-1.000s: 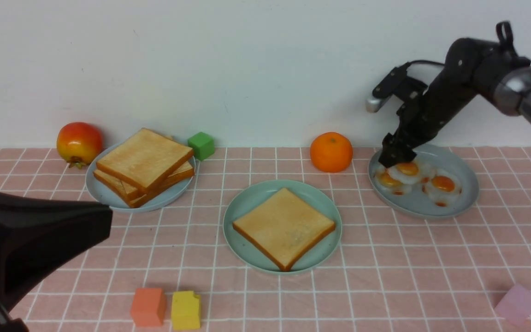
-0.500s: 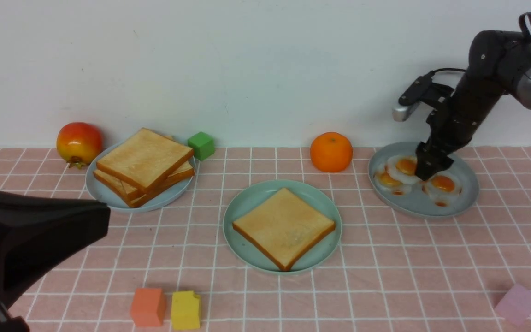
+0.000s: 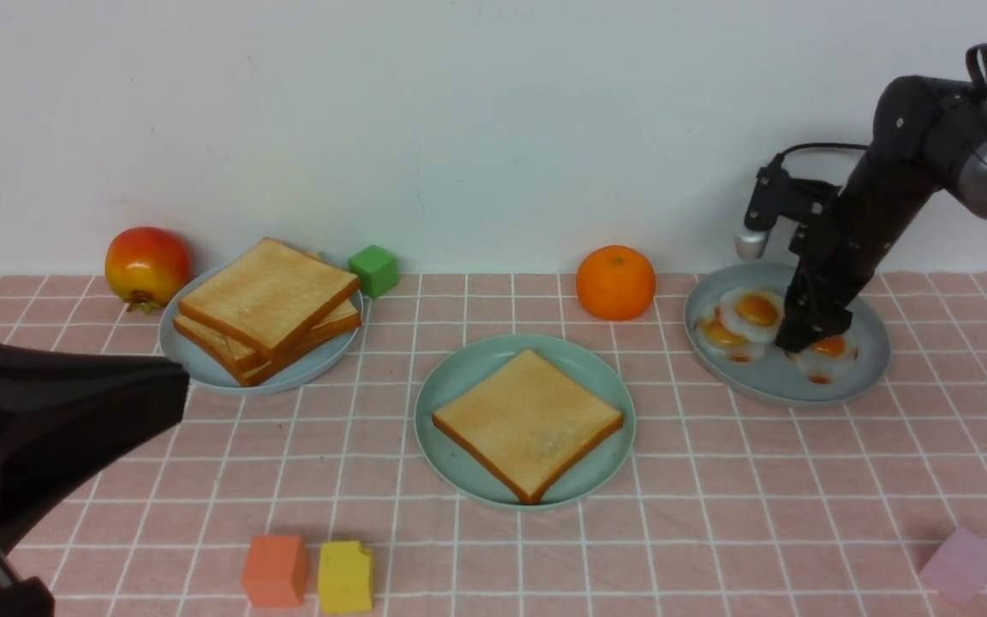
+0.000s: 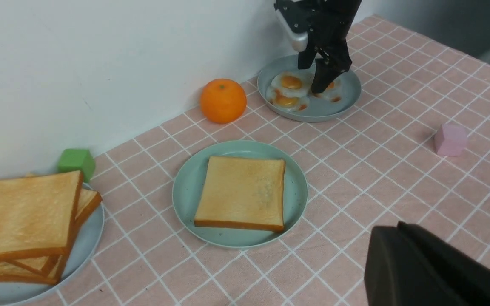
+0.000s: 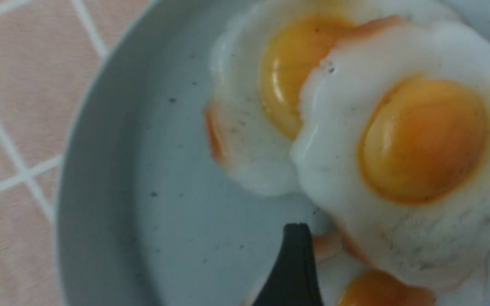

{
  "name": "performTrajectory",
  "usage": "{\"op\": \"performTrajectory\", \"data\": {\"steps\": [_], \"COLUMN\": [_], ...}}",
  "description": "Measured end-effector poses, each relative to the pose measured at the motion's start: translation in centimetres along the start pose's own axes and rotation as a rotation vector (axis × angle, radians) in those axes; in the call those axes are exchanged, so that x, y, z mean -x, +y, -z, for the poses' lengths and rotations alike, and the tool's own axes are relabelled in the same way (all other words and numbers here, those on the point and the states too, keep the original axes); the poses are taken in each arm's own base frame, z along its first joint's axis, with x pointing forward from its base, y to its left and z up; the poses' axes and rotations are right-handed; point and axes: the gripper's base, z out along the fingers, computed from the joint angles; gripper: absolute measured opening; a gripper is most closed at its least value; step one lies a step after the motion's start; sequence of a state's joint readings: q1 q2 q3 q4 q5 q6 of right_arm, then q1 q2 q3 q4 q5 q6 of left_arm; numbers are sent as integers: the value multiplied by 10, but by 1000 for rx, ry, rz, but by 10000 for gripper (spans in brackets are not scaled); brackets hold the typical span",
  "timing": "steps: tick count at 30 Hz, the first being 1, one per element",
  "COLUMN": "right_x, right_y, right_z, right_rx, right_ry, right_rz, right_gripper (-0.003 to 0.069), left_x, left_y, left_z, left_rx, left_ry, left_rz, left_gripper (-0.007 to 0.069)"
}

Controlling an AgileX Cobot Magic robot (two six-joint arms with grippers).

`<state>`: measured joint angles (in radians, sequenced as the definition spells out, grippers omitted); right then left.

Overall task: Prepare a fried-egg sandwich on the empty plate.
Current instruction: Use the right arm to grab a fried egg

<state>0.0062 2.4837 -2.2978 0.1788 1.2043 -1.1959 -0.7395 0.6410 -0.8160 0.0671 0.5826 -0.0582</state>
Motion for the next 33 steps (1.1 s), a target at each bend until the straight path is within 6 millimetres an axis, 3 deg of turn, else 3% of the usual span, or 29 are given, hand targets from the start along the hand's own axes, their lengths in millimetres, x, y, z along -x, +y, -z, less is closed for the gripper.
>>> {"op": "performTrajectory", "data": {"steps": [12, 16, 19, 23, 24, 26, 28, 33], "right_x": [0, 0, 0, 1, 1, 3, 3, 4], "right_y": [-3, -3, -2, -2, -2, -3, -3, -2], "right_z": [-8, -9, -9, -10, -9, -10, -9, -2], "right_rx": [-7, -4, 2, 4, 5, -4, -14, -2], "right_ry": [-41, -44, -48, -59, -60, -67, -71, -72], "right_rz": [-15, -17, -20, -24, -24, -22, -23, -21], "right_gripper": [591, 551, 461, 255, 243, 95, 18, 3], "left_x": [-4, -4, -4, -4, -4, -4, -4, -4], "left_y": [0, 0, 0, 0, 0, 0, 0, 0], "left_z": [0, 0, 0, 0, 0, 0, 0, 0], "left_rx": [4, 4, 4, 4, 4, 3, 2, -3], "left_ry": [39, 42, 42, 42, 42, 42, 42, 42], "left_rz": [-2, -1, 0, 0, 0, 2, 4, 13], "left_gripper": [4, 4, 4, 4, 4, 4, 4, 8]}}
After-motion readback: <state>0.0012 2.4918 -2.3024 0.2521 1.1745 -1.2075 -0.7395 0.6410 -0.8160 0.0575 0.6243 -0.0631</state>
